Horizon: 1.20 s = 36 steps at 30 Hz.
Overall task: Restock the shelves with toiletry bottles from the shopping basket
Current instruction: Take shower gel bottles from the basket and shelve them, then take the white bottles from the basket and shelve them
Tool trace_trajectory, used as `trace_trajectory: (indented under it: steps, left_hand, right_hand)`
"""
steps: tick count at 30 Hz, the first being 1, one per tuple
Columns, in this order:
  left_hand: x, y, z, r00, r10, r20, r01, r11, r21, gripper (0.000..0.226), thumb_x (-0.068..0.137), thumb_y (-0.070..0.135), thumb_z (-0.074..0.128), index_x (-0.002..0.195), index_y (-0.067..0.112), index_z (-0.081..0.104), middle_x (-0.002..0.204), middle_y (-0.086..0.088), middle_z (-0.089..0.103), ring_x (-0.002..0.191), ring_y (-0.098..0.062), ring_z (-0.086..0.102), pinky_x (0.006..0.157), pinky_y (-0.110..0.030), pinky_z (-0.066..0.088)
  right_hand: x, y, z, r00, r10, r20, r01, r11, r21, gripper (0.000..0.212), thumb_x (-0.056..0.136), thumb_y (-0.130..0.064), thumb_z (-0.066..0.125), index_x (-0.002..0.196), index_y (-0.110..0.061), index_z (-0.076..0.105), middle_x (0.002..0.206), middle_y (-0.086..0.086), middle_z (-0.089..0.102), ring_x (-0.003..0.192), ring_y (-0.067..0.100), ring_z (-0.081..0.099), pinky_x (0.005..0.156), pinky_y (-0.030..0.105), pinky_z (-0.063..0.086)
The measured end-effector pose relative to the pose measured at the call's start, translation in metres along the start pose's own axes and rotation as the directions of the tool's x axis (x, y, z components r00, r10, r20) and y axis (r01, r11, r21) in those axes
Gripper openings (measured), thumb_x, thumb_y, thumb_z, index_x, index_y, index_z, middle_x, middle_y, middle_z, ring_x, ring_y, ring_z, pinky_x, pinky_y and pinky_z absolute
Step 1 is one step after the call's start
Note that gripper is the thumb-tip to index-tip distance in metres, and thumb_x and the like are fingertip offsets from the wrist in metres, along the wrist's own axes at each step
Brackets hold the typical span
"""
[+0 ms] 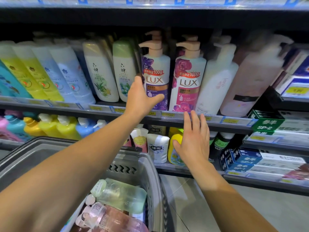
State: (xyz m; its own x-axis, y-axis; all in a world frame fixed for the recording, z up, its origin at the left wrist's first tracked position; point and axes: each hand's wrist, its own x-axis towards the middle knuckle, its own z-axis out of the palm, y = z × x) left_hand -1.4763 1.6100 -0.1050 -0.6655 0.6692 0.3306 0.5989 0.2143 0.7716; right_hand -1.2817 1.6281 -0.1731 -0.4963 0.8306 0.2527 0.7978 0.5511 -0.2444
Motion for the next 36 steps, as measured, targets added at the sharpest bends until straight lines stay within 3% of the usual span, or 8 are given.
trace_trajectory:
  steps: [6, 8, 12, 16, 22, 27, 36]
  left_hand:
    - [0.004, 0.005, 0.015, 0.993, -0.115, -0.022, 0.116, 0.99, 0.081, 0.066, 0.071, 0.037, 0.085, 0.116, 0.011, 0.043, 0.119, -0.01, 0.059, 0.106, -0.028, 0.058, 0.089, -0.045, 0.051]
    - [0.01, 0.006, 0.017, 0.989, -0.148, -0.013, 0.148, 0.983, 0.106, 0.064, 0.073, 0.038, 0.084, 0.115, 0.007, 0.046, 0.116, -0.012, 0.059, 0.104, -0.029, 0.059, 0.086, -0.043, 0.052]
    - [0.019, 0.008, 0.023, 0.984, -0.18, -0.01, 0.179, 0.973, 0.146, 0.051, 0.074, 0.04, 0.082, 0.098, 0.006, 0.052, 0.098, -0.011, 0.062, 0.089, -0.029, 0.06, 0.065, -0.034, 0.043]
    - [0.023, 0.009, 0.025, 0.981, -0.194, -0.018, 0.194, 0.966, 0.169, 0.045, 0.076, 0.038, 0.081, 0.092, 0.005, 0.055, 0.095, -0.015, 0.066, 0.085, -0.03, 0.061, 0.062, -0.033, 0.04]
    - [0.023, 0.012, 0.027, 0.976, -0.214, -0.039, 0.217, 0.958, 0.187, 0.052, 0.076, 0.037, 0.08, 0.105, -0.001, 0.059, 0.101, -0.016, 0.067, 0.093, -0.033, 0.063, 0.069, -0.036, 0.047]
    - [0.022, 0.015, 0.024, 0.975, -0.221, -0.026, 0.222, 0.957, 0.185, 0.05, 0.076, 0.039, 0.08, 0.103, 0.001, 0.061, 0.1, -0.015, 0.068, 0.092, -0.033, 0.063, 0.073, -0.039, 0.053]
    - [0.009, 0.017, 0.002, 0.977, -0.205, 0.056, 0.196, 0.971, 0.135, 0.045, 0.08, 0.036, 0.074, 0.111, 0.013, 0.053, 0.104, -0.002, 0.065, 0.099, -0.025, 0.059, 0.077, -0.033, 0.047]
  right_hand:
    - [0.001, 0.001, 0.003, 1.0, 0.002, 0.002, -0.002, 1.0, -0.003, 0.098, 0.082, -0.042, 0.072, 0.155, -0.019, 0.01, 0.163, 0.003, 0.006, 0.149, 0.028, -0.003, 0.121, 0.044, 0.01]
    - [0.001, 0.002, 0.004, 1.0, 0.003, 0.001, -0.003, 1.0, -0.002, 0.098, 0.082, -0.042, 0.072, 0.155, -0.019, 0.01, 0.163, 0.002, 0.005, 0.149, 0.028, -0.003, 0.12, 0.044, 0.01]
    - [0.003, 0.001, 0.004, 1.0, 0.004, -0.002, -0.004, 1.0, 0.002, 0.098, 0.082, -0.042, 0.071, 0.155, -0.019, 0.01, 0.163, 0.002, 0.005, 0.149, 0.028, -0.004, 0.12, 0.043, 0.01]
    - [0.004, 0.002, 0.005, 1.0, 0.002, 0.0, -0.002, 1.0, 0.0, 0.098, 0.083, -0.042, 0.07, 0.155, -0.02, 0.008, 0.163, 0.002, 0.004, 0.149, 0.028, -0.004, 0.12, 0.042, 0.009]
    - [0.004, 0.001, 0.005, 1.0, 0.008, 0.005, -0.008, 1.0, 0.012, 0.098, 0.083, -0.042, 0.07, 0.155, -0.02, 0.007, 0.163, 0.002, 0.004, 0.149, 0.028, -0.005, 0.12, 0.042, 0.01]
    - [0.003, 0.002, 0.006, 1.0, 0.007, 0.004, -0.007, 1.0, 0.025, 0.097, 0.083, -0.043, 0.069, 0.155, -0.021, 0.008, 0.163, 0.001, 0.004, 0.149, 0.028, -0.005, 0.12, 0.042, 0.011]
    - [-0.004, -0.006, -0.002, 0.999, -0.014, 0.036, 0.012, 0.999, 0.052, 0.097, 0.082, -0.042, 0.07, 0.155, -0.021, 0.009, 0.163, 0.002, 0.0, 0.149, 0.028, -0.003, 0.12, 0.041, 0.01]
